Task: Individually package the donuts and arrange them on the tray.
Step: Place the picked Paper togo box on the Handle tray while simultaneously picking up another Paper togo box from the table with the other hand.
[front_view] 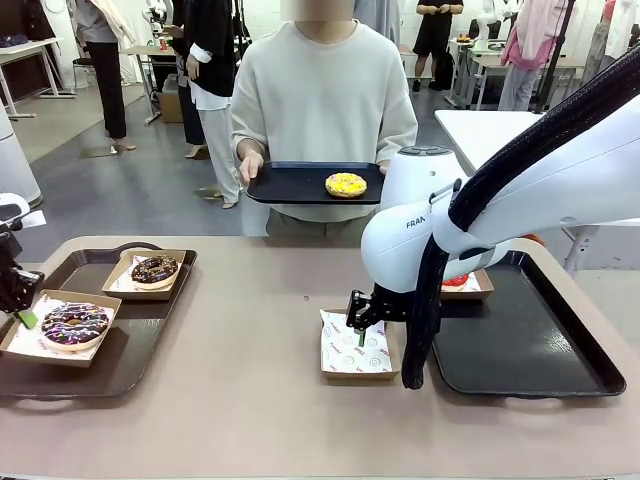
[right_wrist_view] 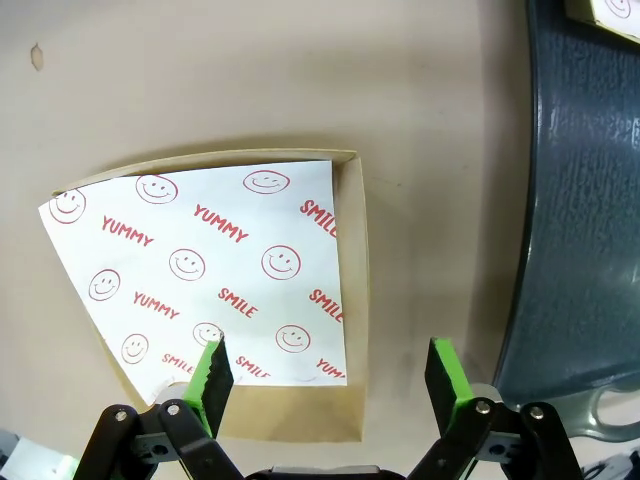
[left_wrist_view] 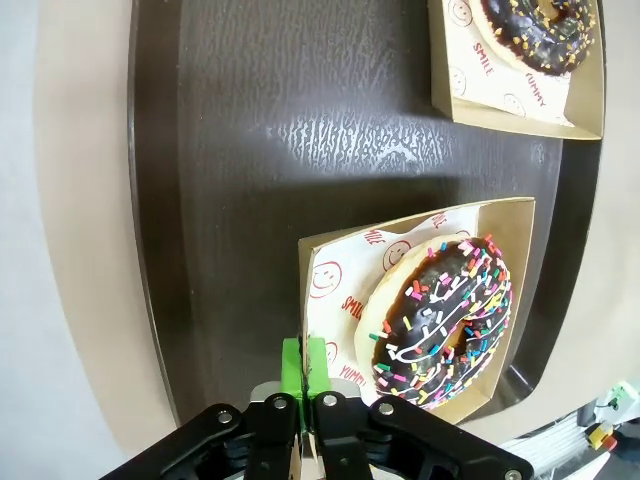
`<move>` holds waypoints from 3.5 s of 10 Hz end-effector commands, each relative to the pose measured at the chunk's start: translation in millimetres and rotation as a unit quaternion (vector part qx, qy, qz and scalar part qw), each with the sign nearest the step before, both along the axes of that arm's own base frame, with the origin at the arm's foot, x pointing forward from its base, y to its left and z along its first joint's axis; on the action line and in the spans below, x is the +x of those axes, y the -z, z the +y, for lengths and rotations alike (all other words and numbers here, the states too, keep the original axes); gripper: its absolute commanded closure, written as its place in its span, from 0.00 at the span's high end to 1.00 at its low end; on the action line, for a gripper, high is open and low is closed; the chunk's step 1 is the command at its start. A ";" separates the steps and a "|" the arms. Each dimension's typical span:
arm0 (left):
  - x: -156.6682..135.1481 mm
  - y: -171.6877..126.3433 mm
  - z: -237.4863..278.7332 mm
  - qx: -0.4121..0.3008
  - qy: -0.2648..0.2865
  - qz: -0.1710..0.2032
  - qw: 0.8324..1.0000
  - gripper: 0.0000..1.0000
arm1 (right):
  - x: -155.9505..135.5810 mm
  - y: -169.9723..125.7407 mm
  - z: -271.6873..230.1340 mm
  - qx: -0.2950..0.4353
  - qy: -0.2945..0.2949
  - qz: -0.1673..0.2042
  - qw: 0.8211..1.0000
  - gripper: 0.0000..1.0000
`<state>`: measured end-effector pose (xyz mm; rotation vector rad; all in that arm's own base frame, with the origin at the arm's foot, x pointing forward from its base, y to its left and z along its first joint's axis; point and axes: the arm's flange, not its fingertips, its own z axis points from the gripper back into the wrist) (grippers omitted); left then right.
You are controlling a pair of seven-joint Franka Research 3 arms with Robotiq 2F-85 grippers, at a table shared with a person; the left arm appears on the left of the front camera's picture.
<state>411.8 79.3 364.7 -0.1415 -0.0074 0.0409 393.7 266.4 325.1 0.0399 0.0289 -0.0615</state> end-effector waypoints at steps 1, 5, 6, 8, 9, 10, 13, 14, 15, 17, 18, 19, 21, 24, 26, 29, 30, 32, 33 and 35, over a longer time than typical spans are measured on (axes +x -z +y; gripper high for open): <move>-1.3 1.5 -3.8 0.021 -0.003 -0.004 1.000 0.01 | -1.6 3.8 -0.9 -0.004 0.005 -0.013 1.000 1.00; 1.9 6.3 -12.8 0.038 -0.005 -0.005 0.999 0.01 | 2.8 9.5 -2.0 -0.014 0.012 -0.016 1.000 1.00; 2.6 8.1 -15.1 0.043 -0.005 -0.005 0.999 0.01 | 2.9 10.6 -0.9 -0.015 0.010 -0.016 1.000 1.00; 4.0 12.4 -21.0 0.059 -0.006 -0.001 0.998 0.01 | 3.1 12.5 -0.1 -0.015 0.009 -0.014 1.000 1.00; 4.5 11.9 -24.3 0.063 -0.007 -0.002 0.998 0.01 | 2.7 12.7 0.1 -0.015 0.008 -0.014 1.000 1.00; 4.3 11.1 -26.3 0.064 -0.006 -0.004 0.998 0.01 | 2.1 12.9 0.5 -0.016 0.005 -0.013 1.000 1.00; 2.9 7.6 -29.4 0.060 -0.004 -0.002 0.998 1.00 | 2.5 13.1 1.8 -0.017 0.000 -0.015 1.000 0.00; 2.5 7.2 -29.9 0.059 -0.004 -0.001 0.998 0.64 | 3.1 14.2 1.9 -0.015 0.001 -0.013 1.000 0.00; 2.0 6.0 -30.6 0.056 -0.005 0.000 0.998 1.00 | 3.0 14.4 2.1 -0.015 0.002 -0.011 1.000 0.00; 1.2 3.0 -30.1 0.050 -0.006 0.000 0.999 1.00 | 2.7 13.5 2.9 -0.014 0.003 -0.012 1.000 0.04; 0.3 1.7 -29.6 0.048 -0.006 0.000 0.999 1.00 | 2.5 13.1 3.8 -0.014 0.003 -0.012 1.000 0.00; -0.3 0.5 -29.1 0.045 -0.006 0.000 0.999 1.00 | 3.0 13.0 4.1 -0.013 0.004 -0.011 1.000 0.00; -4.4 -5.0 -27.0 0.031 -0.007 -0.004 0.999 1.00 | 3.3 11.7 4.6 -0.012 0.004 -0.010 1.000 0.00; -22.6 -23.1 -25.2 -0.033 0.001 -0.009 0.999 1.00 | 3.7 -12.5 2.0 0.001 0.000 -0.013 1.000 0.00; -54.6 -51.0 -19.2 -0.139 0.032 -0.022 0.990 1.00 | 8.7 -64.4 3.9 -0.006 -0.001 -0.037 0.999 0.00; -105.4 -89.3 15.0 -0.290 0.014 -0.068 0.955 1.00 | 43.7 -129.8 4.6 -0.018 0.014 -0.034 0.999 0.00; -122.7 -96.9 36.8 -0.343 -0.010 -0.077 0.936 1.00 | 65.5 -146.2 5.0 -0.017 0.021 -0.023 0.999 0.00; -139.4 -90.3 84.3 -0.434 -0.051 -0.105 0.893 1.00 | 105.9 -161.3 14.0 -0.022 0.020 -0.019 0.999 0.00; -145.3 -80.8 105.2 -0.468 -0.063 -0.106 0.875 1.00 | 124.1 -168.2 19.9 -0.028 0.023 -0.020 0.999 0.00; -154.7 -60.8 138.9 -0.509 -0.083 -0.108 0.850 1.00 | 150.3 -181.8 36.8 -0.025 -0.010 -0.015 1.000 0.00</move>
